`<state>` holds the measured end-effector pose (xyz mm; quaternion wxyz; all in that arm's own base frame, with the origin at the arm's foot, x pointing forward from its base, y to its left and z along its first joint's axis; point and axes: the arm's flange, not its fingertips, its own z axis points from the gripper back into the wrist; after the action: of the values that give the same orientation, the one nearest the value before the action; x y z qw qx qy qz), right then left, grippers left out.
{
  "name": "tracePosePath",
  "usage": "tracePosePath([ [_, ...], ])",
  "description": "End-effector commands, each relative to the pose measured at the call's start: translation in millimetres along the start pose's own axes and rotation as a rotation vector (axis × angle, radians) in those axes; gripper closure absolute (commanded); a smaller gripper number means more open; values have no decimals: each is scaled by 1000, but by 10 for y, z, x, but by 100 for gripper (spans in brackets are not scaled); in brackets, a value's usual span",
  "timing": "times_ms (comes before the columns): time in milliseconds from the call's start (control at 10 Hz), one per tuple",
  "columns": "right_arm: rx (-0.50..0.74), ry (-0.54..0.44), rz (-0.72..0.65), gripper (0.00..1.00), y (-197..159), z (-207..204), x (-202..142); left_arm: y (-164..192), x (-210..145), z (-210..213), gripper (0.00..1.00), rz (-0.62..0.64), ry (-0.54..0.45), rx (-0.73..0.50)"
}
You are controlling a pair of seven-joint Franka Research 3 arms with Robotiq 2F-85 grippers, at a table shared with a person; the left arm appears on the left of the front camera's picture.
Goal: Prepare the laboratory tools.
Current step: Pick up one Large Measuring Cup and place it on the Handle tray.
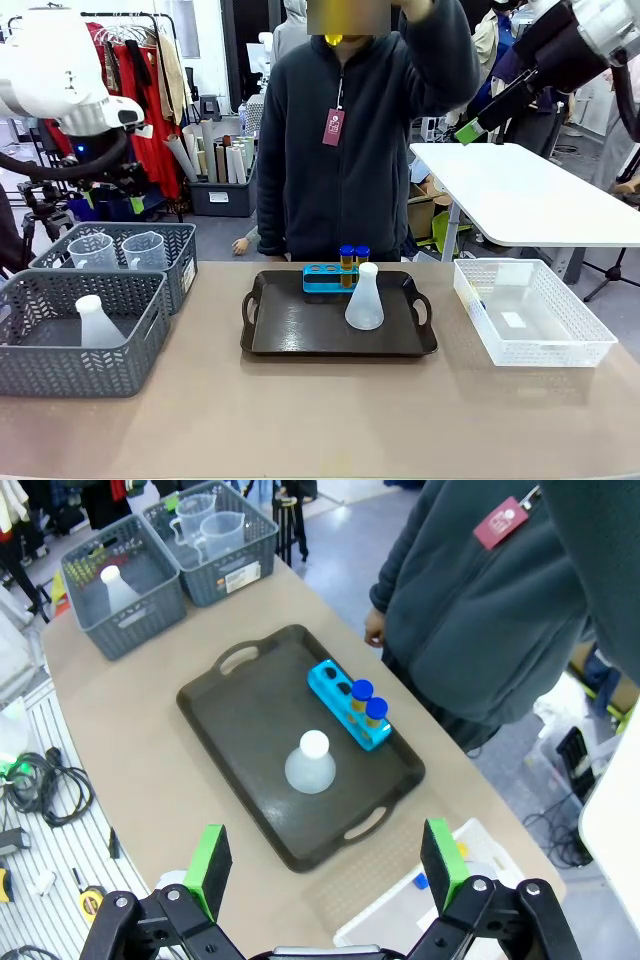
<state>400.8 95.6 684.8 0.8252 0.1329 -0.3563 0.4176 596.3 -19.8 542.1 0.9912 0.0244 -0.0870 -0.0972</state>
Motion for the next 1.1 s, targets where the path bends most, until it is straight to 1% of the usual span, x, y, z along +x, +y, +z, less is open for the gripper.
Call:
tracePosePath([
  [0, 0, -3, 1, 0, 0, 9, 2, 207, 125, -196, 0, -19, 21, -15],
  [100, 0, -3, 1, 0, 0, 9, 2, 288, 164, -293, 0, -35, 44, -30],
  [400, 0, -3, 1, 0, 0, 9, 2, 369, 199, -680, 0, -51, 105, -60],
  [700, 0, -3, 1, 0, 0, 9, 2, 414, 233, -979, 0, -55, 132, -124],
  [1000, 0, -3, 1, 0, 0, 9, 2, 449, 242, -1278, 0, -61, 136, -145],
])
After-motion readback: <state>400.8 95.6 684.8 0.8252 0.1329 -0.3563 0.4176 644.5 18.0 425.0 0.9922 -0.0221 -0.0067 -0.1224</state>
